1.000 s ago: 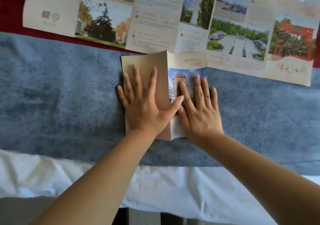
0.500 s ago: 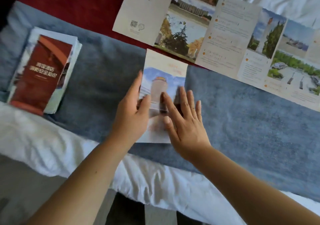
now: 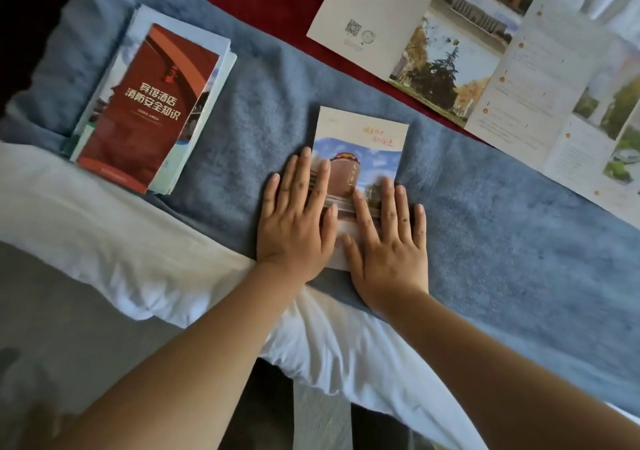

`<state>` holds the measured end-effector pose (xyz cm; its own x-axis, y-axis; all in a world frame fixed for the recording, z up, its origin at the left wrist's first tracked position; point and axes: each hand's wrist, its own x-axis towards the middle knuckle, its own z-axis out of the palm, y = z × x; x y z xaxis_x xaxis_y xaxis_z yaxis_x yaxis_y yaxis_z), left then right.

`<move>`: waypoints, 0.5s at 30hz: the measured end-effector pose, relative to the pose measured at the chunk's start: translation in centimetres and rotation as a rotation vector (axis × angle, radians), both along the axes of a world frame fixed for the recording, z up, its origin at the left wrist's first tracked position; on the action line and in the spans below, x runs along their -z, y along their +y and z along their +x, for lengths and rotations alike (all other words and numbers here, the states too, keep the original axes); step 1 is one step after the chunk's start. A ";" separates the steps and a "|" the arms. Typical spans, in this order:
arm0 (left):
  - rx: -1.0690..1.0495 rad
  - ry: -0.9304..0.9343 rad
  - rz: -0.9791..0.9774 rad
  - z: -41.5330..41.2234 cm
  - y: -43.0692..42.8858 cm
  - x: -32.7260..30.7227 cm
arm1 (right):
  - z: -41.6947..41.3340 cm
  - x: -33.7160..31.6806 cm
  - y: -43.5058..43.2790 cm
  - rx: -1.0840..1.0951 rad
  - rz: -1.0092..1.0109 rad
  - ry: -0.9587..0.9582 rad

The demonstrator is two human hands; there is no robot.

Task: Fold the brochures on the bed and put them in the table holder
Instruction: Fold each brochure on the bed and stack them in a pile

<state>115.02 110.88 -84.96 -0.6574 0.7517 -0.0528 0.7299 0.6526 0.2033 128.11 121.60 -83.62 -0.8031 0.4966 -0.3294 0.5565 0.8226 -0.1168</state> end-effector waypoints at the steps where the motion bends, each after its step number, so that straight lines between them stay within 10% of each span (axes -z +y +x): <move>1: 0.000 0.001 -0.004 0.1 -0.1 0.1 | 0.0 0.0 -0.1 0.002 0.000 0.000; 15: -0.140 -0.313 0.386 -1.8 -0.4 -2.1 | -2.5 -0.6 -3.2 -0.052 -0.088 0.255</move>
<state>113.18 110.43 -82.90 -0.7501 0.6613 0.0012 0.5068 0.5737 0.6434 125.64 118.43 -83.04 -0.8893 0.4310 -0.1531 0.4573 0.8296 -0.3203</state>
